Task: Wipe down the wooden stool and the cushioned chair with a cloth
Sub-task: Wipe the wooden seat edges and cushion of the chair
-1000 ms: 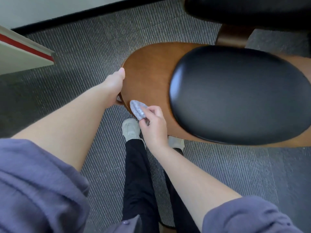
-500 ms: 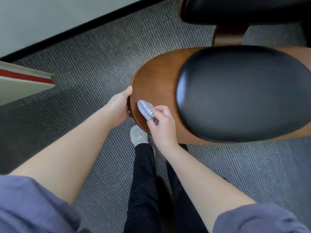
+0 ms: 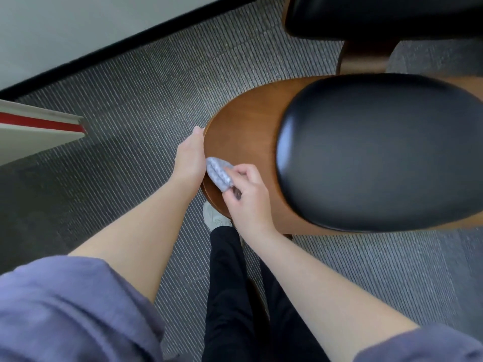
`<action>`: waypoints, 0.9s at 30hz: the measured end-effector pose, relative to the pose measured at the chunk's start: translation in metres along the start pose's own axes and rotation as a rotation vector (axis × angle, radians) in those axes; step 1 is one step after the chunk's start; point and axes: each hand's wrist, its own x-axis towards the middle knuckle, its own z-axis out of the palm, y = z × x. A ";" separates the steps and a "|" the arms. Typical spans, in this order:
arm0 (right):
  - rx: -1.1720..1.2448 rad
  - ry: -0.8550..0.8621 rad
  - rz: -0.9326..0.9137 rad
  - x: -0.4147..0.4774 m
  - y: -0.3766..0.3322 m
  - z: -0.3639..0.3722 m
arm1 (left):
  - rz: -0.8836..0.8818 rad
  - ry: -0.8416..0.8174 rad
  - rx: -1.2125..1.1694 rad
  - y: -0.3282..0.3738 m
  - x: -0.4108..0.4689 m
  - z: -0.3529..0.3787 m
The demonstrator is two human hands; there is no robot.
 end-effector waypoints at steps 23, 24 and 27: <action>-0.134 0.020 0.094 0.088 0.018 -0.003 | 0.144 0.113 0.156 0.002 -0.006 0.005; -0.129 0.019 0.099 0.092 0.017 -0.005 | 0.154 0.119 0.171 0.002 -0.006 0.005; -0.155 0.036 0.146 0.131 0.007 -0.010 | 0.178 0.119 0.151 -0.001 -0.004 0.005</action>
